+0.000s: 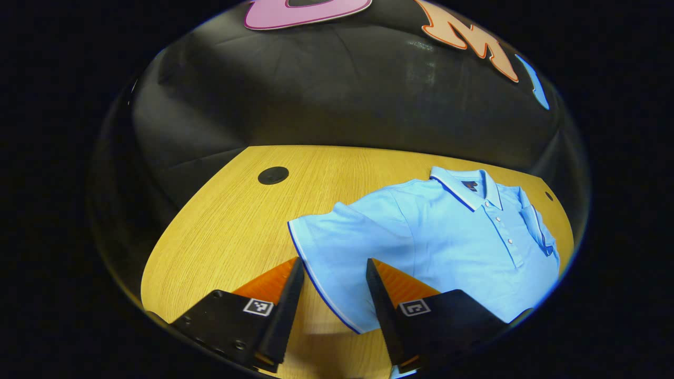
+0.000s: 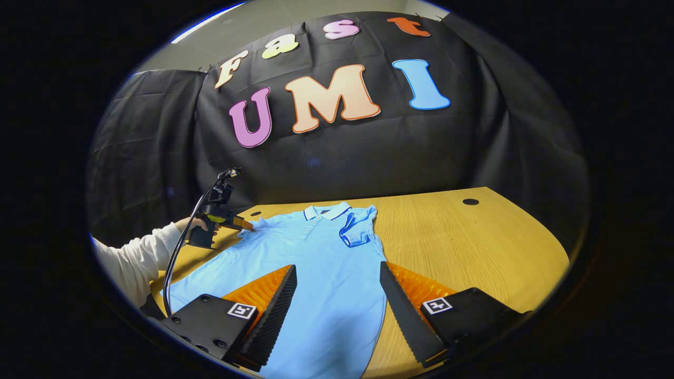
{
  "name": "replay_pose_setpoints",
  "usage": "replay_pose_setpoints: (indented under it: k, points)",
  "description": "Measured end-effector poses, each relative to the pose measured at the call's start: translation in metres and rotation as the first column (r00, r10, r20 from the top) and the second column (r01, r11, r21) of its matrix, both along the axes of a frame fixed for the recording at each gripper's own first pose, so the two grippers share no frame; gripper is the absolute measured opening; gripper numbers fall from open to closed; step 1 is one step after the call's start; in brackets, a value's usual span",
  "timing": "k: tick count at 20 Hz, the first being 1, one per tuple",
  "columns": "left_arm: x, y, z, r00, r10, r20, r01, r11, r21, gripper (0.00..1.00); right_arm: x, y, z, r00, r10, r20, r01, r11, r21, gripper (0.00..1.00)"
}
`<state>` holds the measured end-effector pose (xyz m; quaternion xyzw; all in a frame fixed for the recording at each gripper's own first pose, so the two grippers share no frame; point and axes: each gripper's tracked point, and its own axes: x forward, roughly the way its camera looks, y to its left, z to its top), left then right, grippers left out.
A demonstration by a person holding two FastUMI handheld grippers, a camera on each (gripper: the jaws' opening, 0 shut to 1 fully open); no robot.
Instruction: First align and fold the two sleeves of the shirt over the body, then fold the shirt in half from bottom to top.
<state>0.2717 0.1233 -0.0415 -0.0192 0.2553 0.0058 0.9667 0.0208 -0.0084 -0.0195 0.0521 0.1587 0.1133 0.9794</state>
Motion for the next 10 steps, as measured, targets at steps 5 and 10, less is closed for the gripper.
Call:
replay_pose_setpoints:
  k: [5, 10]
  points:
    - [0.006, -0.014, 0.000, 0.999, -0.031, 0.016, 0.031, 0.999, -0.027, 0.26, -0.001, 0.001, -0.004, 1.000, 0.002, -0.009, -0.002, 1.000, 0.000, 0.98]
    - [0.008, -0.014, 0.003, 0.999, -0.030, 0.022, 0.031, 0.999, -0.026, 0.02, -0.002, 0.004, -0.006, 1.000, 0.012, -0.007, -0.012, 1.000, -0.020, 0.98]
